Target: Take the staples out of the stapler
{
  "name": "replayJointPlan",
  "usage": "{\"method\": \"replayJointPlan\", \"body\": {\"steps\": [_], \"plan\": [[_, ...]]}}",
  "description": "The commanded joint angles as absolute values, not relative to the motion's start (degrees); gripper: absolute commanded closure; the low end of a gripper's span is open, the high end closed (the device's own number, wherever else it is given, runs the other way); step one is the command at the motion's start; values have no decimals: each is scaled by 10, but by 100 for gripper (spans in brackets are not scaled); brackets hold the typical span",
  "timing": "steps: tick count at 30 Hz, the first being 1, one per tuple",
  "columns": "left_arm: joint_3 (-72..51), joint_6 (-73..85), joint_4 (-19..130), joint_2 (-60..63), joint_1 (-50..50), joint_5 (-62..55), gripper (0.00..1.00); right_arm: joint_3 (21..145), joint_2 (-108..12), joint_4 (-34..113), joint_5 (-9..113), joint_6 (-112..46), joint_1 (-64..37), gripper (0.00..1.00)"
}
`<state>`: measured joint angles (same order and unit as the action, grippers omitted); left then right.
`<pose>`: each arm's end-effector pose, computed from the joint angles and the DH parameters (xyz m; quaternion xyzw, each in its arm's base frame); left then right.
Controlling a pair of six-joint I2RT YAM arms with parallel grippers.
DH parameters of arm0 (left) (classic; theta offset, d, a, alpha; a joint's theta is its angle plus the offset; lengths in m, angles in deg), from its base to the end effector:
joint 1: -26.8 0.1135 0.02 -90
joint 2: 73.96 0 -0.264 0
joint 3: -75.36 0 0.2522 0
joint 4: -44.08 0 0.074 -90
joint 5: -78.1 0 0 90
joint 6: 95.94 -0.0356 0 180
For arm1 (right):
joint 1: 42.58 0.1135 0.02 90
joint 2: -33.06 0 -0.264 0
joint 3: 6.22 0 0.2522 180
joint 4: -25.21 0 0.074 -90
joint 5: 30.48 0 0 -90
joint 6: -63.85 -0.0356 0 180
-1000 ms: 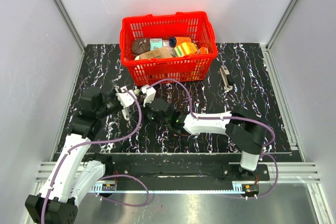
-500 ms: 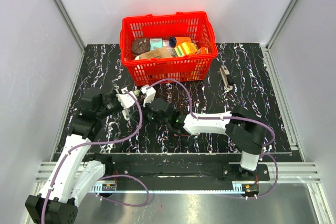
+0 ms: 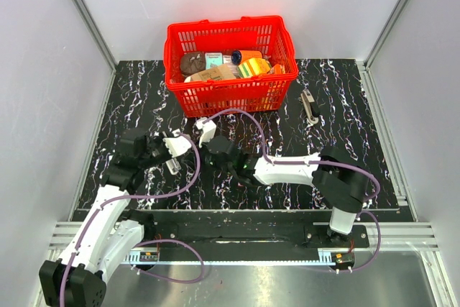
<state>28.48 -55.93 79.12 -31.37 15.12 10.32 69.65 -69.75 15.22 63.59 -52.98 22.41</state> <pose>0.1628 -0.0474 0.2563 0.5190 0.6836 0.0009 0.5132 0.1748 0.3688 0.2247 -0.2425 0.7659 0.4074 0.4343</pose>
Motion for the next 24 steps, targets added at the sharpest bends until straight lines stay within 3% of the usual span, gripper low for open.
{"method": "replayJointPlan", "body": {"steps": [1, 5, 13, 21, 24], "plan": [[273, -566, 755, -313, 151, 95, 100, 691, -670, 123, 655, -532, 227, 96], [267, -557, 754, -312, 151, 97, 100, 680, -673, 115, 638, -541, 228, 87], [262, -549, 743, -305, 151, 83, 100, 663, -681, 116, 628, -570, 227, 92], [279, -505, 677, -255, 156, 43, 100, 718, -722, 232, 633, -585, 226, 91], [262, -496, 676, -218, 160, 35, 100, 775, -763, 313, 624, -607, 226, 83]]}}
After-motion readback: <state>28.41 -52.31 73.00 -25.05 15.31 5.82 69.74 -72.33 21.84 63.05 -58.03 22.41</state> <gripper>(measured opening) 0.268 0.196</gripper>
